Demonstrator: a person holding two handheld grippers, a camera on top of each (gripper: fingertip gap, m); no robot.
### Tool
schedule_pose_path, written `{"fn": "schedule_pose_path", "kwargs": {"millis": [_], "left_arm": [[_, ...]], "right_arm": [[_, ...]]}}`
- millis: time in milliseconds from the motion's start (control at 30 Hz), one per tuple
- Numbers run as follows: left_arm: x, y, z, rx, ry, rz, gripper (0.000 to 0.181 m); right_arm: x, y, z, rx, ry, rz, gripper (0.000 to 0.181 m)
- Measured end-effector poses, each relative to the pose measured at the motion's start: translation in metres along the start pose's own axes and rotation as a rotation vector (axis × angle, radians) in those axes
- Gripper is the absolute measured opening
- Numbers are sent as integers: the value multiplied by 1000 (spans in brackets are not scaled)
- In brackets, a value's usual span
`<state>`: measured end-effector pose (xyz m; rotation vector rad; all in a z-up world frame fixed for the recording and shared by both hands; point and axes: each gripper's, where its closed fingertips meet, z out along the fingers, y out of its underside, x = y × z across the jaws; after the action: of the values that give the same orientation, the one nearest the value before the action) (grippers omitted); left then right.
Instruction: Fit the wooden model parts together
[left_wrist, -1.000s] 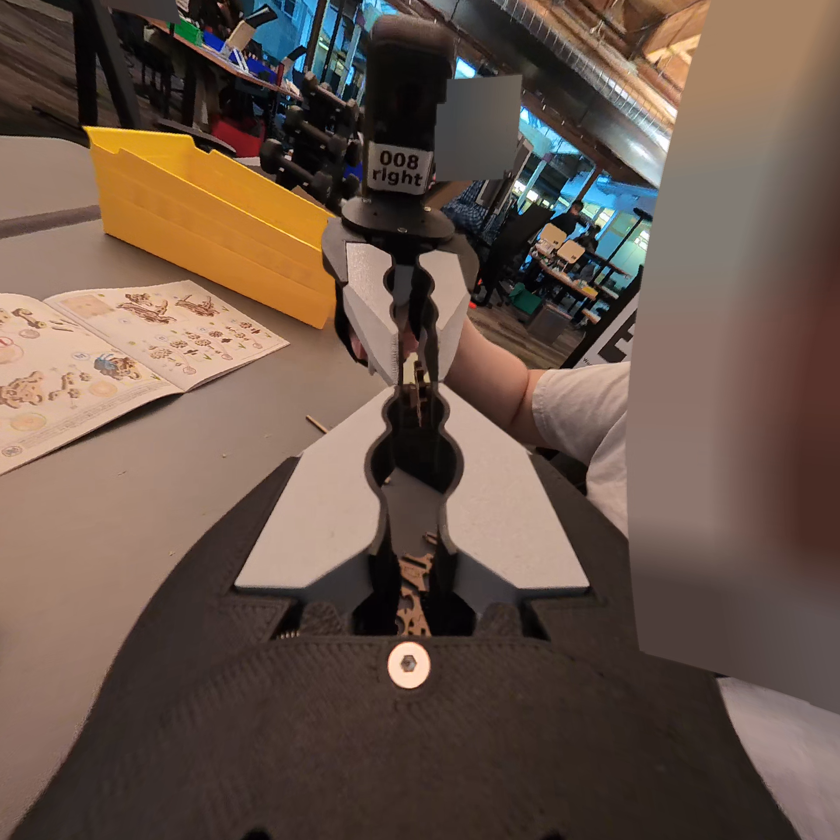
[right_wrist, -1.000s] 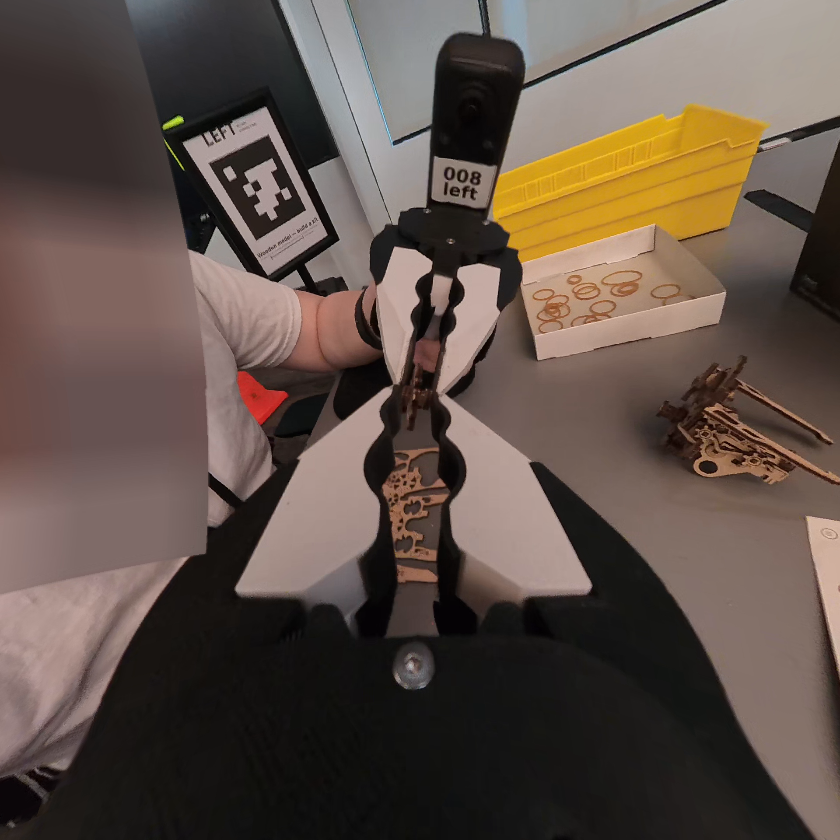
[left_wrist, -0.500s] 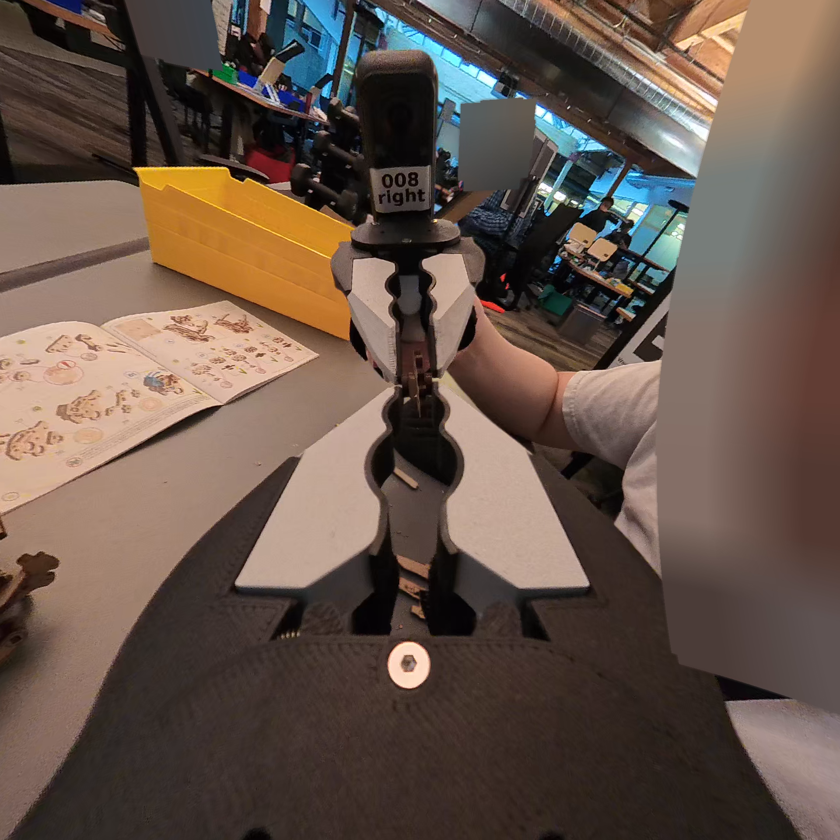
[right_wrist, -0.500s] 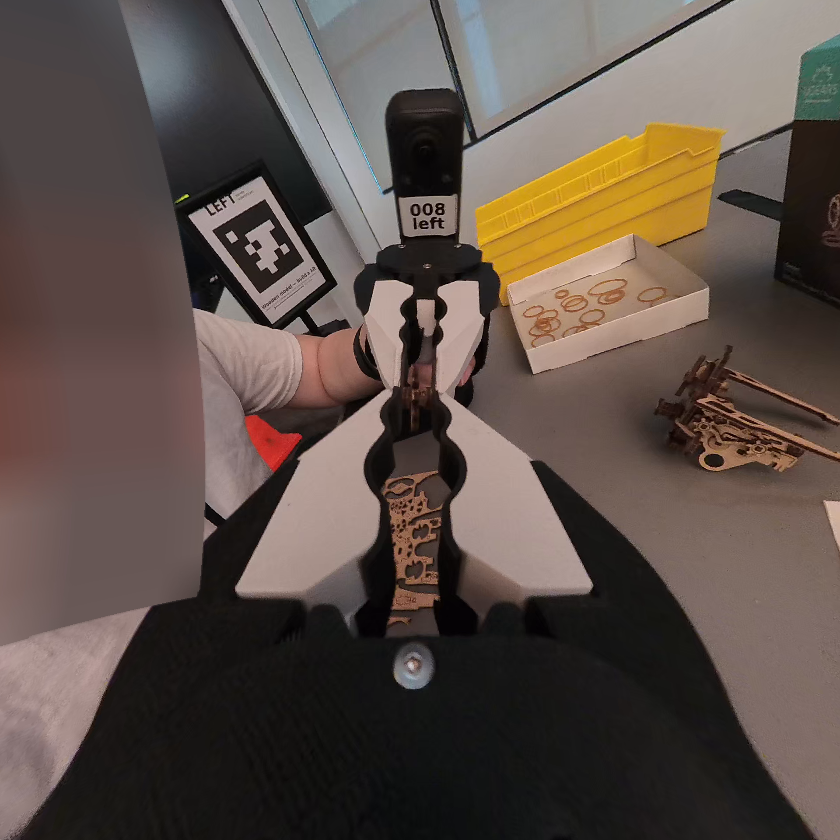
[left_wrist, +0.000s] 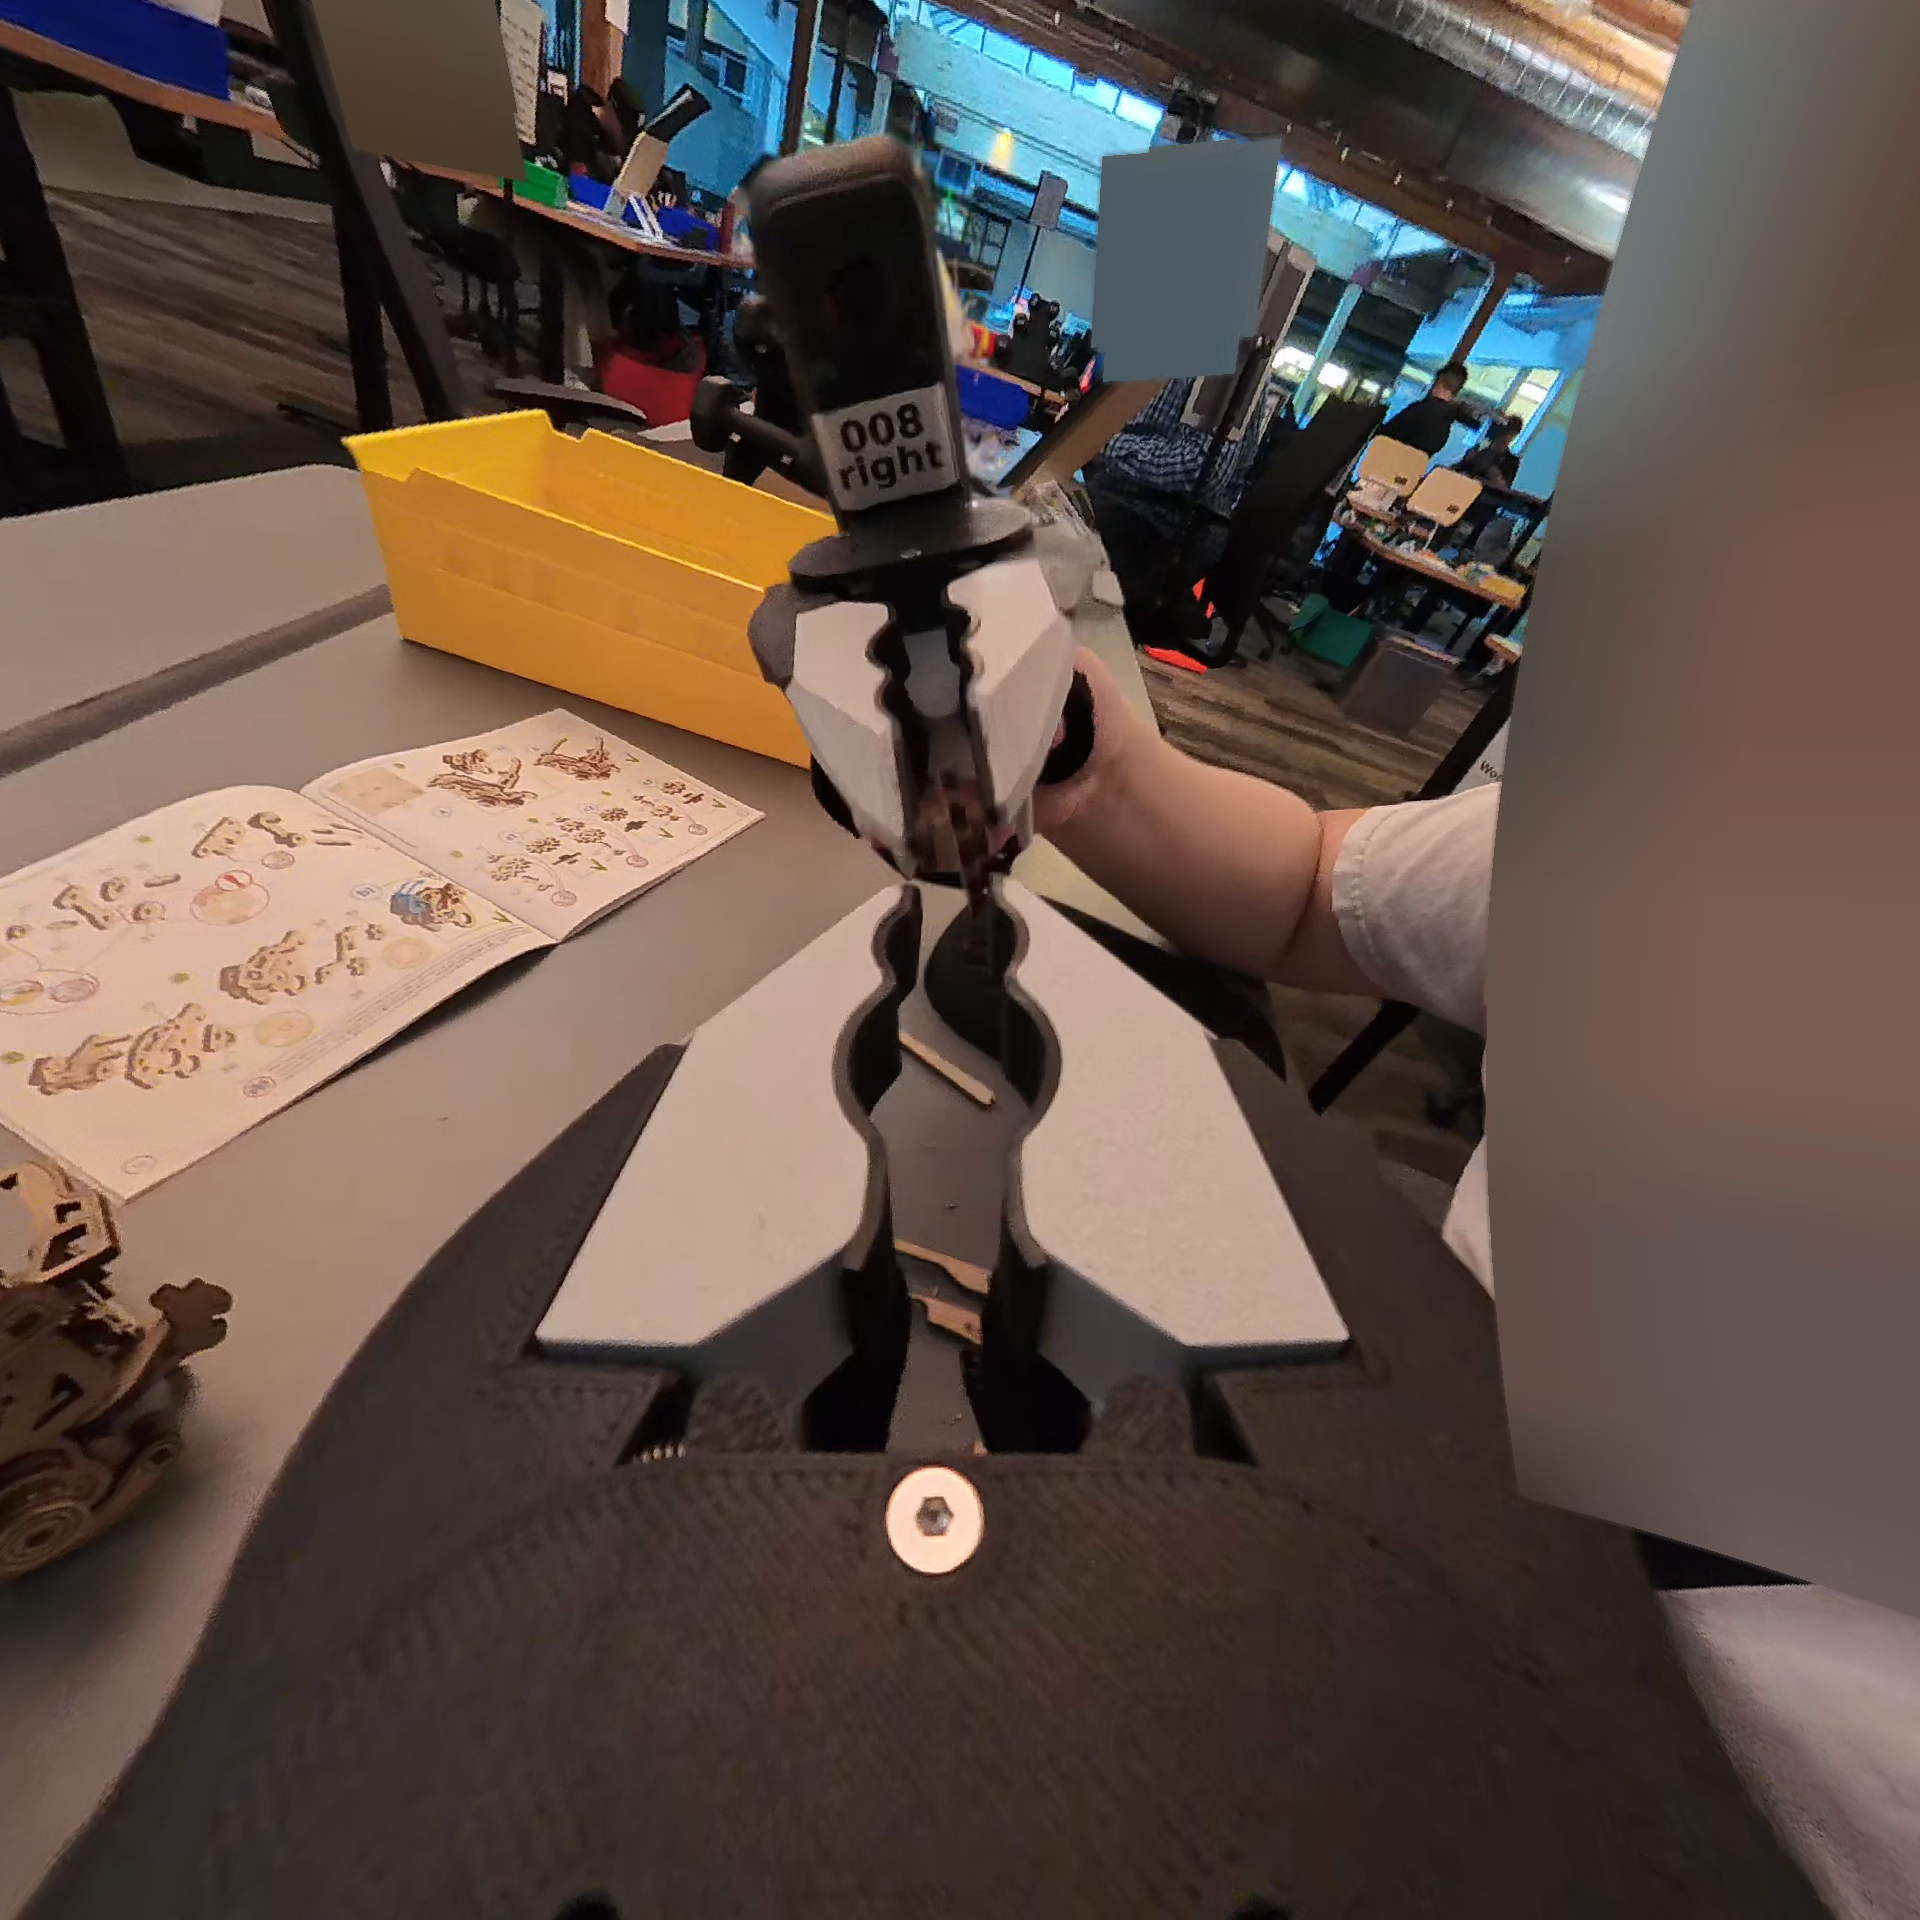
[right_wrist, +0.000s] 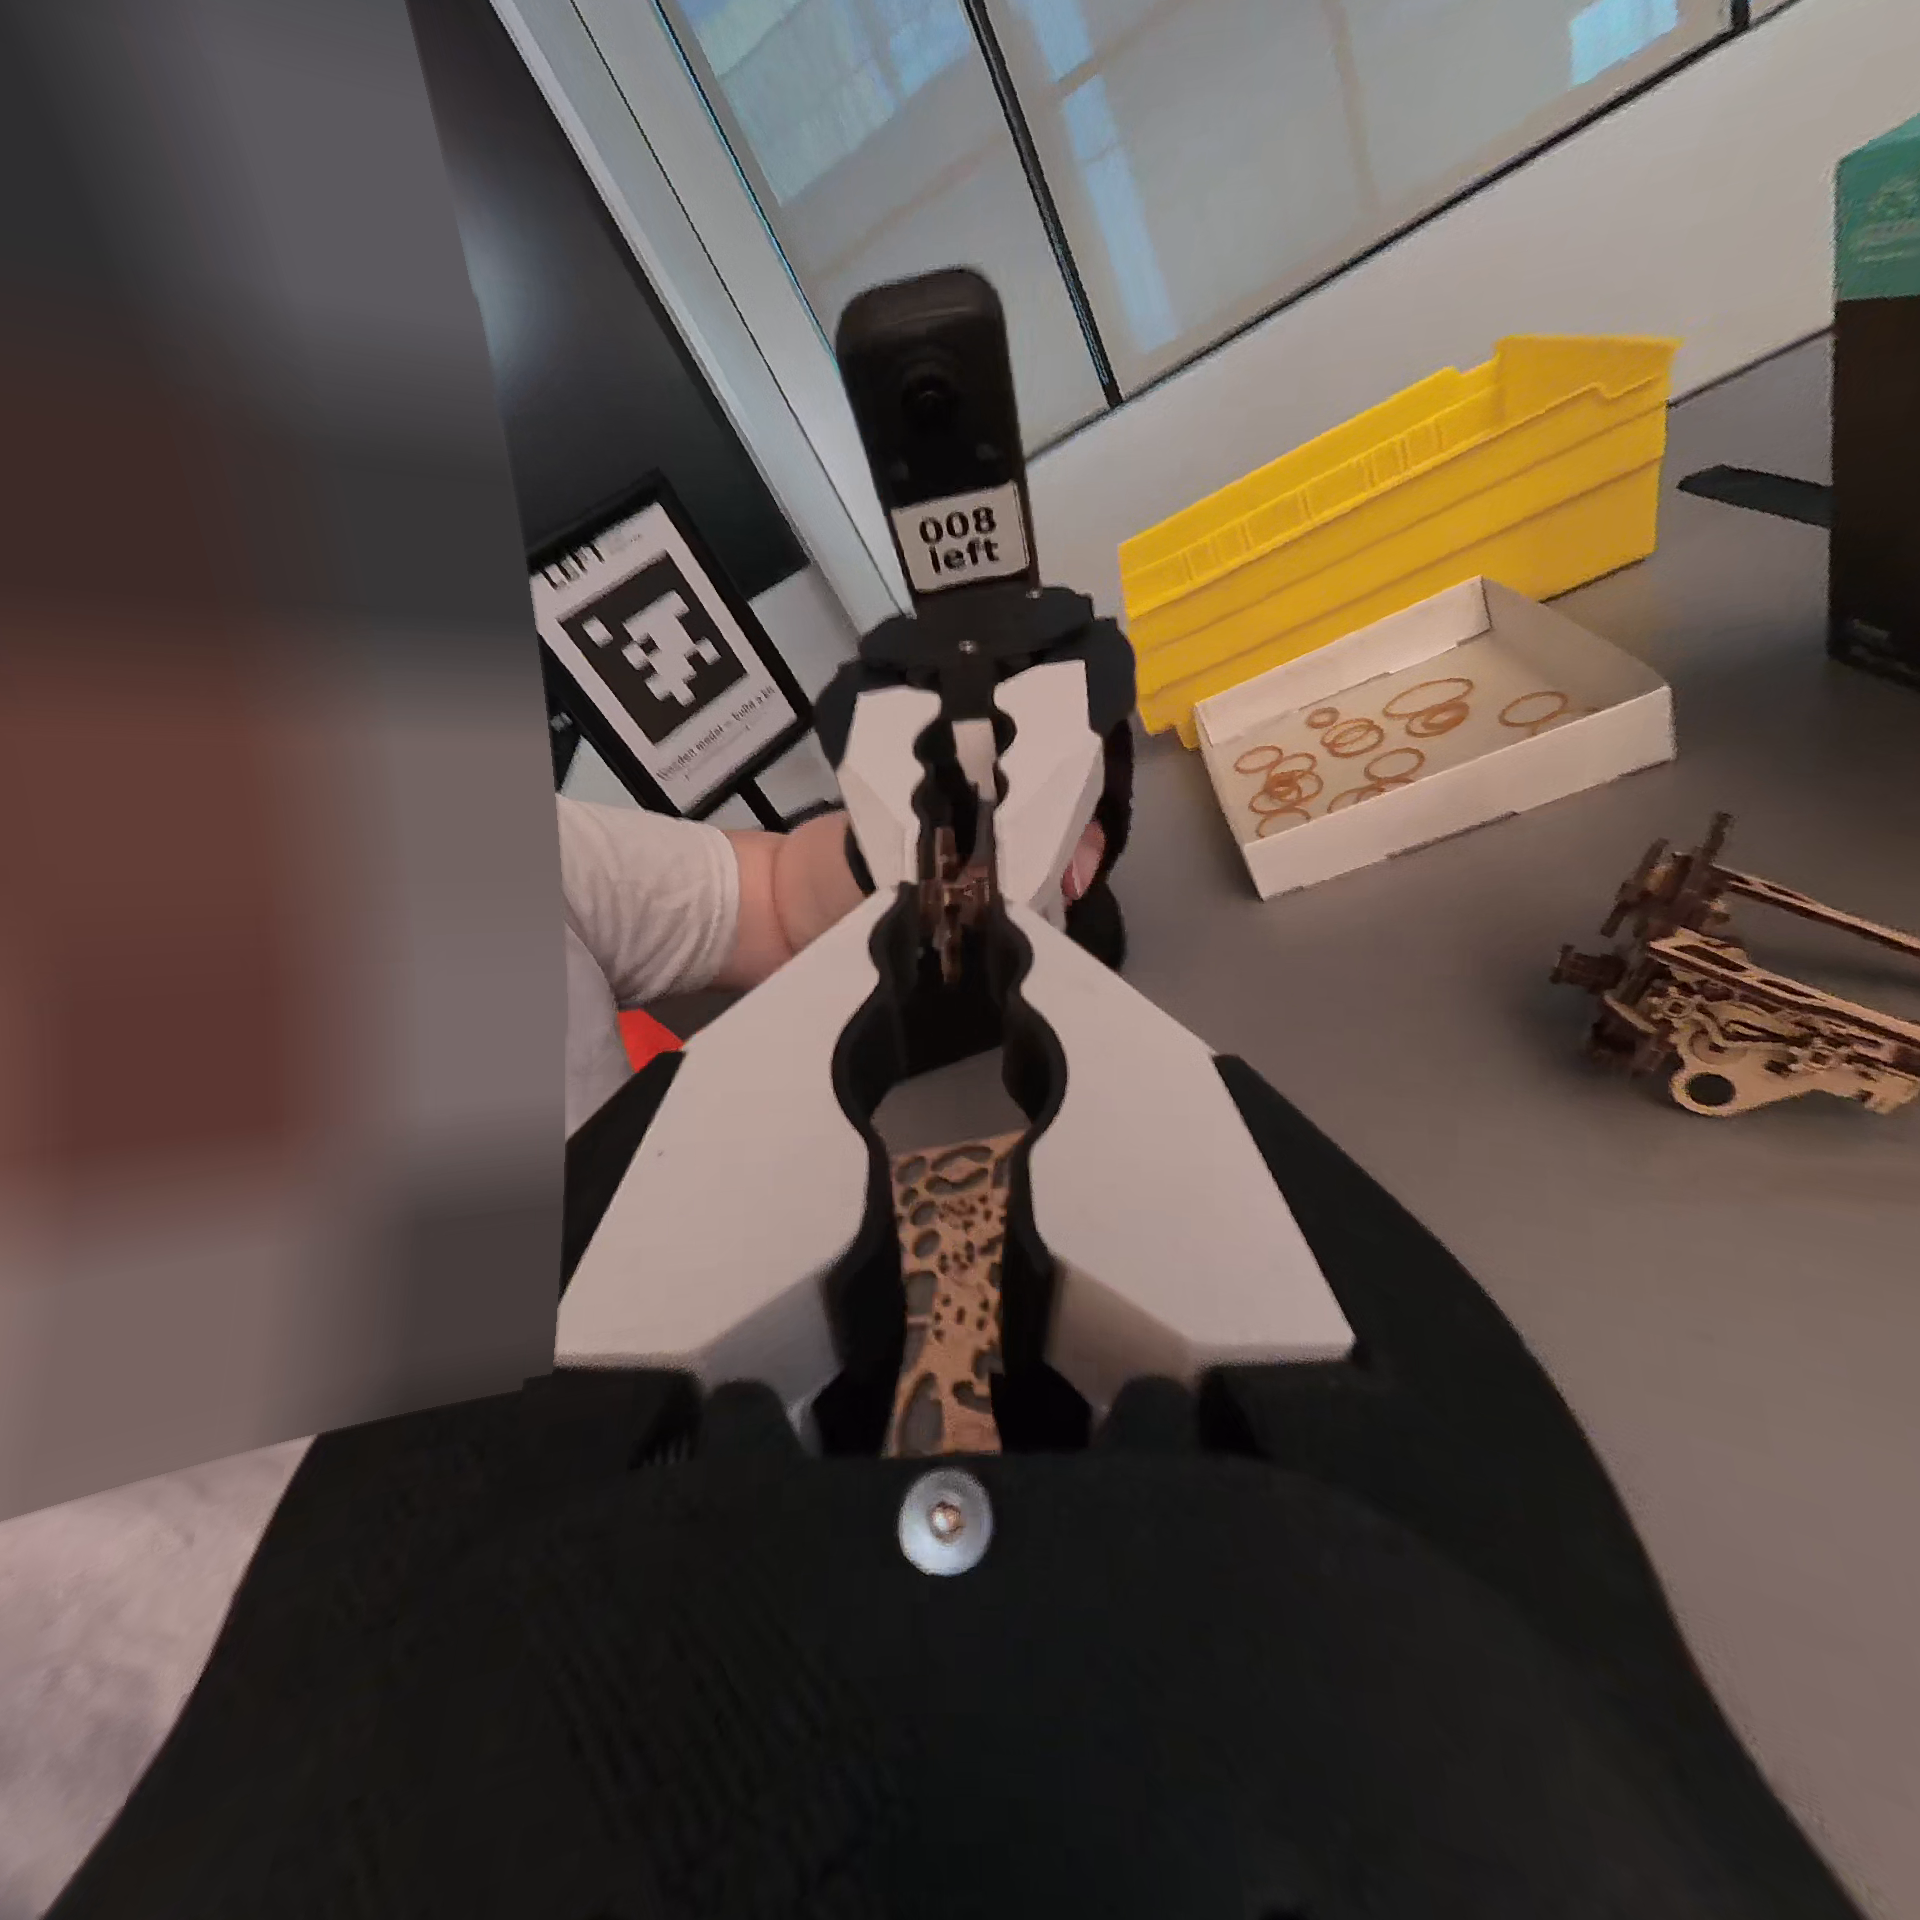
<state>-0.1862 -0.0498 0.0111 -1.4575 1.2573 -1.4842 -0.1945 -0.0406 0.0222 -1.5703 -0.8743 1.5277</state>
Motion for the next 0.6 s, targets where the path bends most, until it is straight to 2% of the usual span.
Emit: {"fn": "schedule_pose_path", "kwargs": {"millis": [67, 300, 600], "left_arm": [[0, 0, 1, -3, -15, 17, 10], [-1, -4, -1, 34, -17, 2, 14], [0, -4, -1, 37, -15, 18, 12]], "right_arm": [[-2, -5, -2, 39, -23, 29, 9], [2, -1, 1, 21, 29, -42, 10], [0, -1, 2, 22, 20, -77, 10]]}}
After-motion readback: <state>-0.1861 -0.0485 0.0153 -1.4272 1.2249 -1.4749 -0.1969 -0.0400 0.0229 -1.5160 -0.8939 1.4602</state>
